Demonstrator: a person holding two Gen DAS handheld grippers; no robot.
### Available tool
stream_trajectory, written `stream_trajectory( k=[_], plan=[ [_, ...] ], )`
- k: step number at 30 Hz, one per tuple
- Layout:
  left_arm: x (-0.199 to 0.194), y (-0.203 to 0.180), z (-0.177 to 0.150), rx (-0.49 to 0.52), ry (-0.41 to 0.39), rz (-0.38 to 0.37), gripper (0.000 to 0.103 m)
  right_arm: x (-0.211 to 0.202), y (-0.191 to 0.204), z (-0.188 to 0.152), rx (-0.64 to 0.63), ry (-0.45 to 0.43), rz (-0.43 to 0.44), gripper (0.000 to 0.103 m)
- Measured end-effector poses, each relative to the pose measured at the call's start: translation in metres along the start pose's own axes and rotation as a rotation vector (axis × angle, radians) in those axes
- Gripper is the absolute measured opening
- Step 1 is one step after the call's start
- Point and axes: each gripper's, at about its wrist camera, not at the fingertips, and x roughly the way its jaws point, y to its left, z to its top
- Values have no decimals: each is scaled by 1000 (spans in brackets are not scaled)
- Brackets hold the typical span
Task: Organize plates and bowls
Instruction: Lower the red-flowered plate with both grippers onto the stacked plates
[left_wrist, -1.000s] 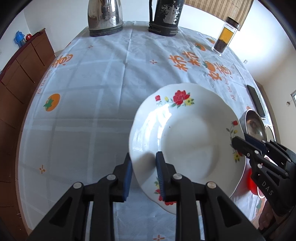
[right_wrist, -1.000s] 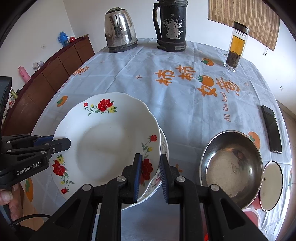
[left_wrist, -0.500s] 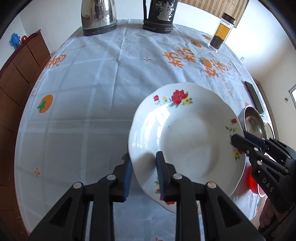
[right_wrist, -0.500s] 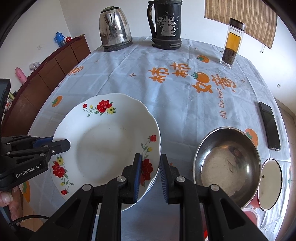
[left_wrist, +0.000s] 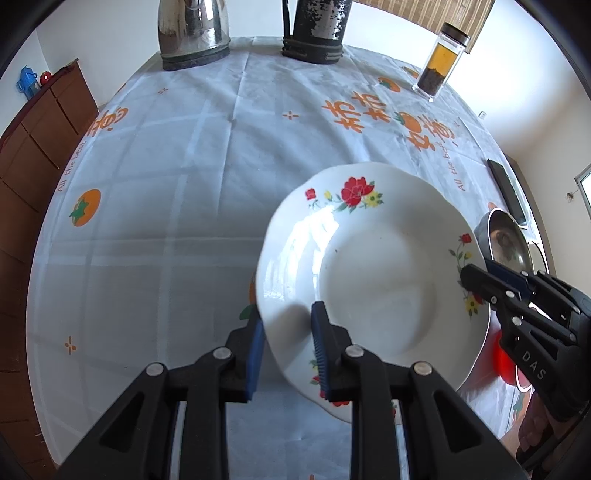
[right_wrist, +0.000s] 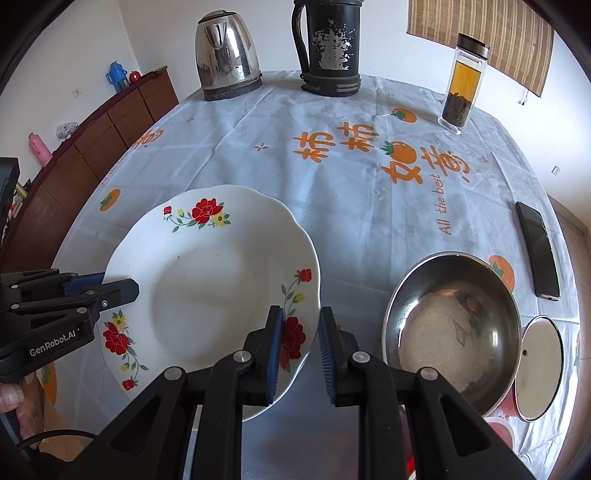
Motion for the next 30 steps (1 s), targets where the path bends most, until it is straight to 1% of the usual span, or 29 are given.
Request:
stream_trajectory(
  k=[30],
  plan=[
    [10, 2, 1, 3, 15, 3, 23, 8, 1, -3, -12, 20, 0, 21]
  ],
)
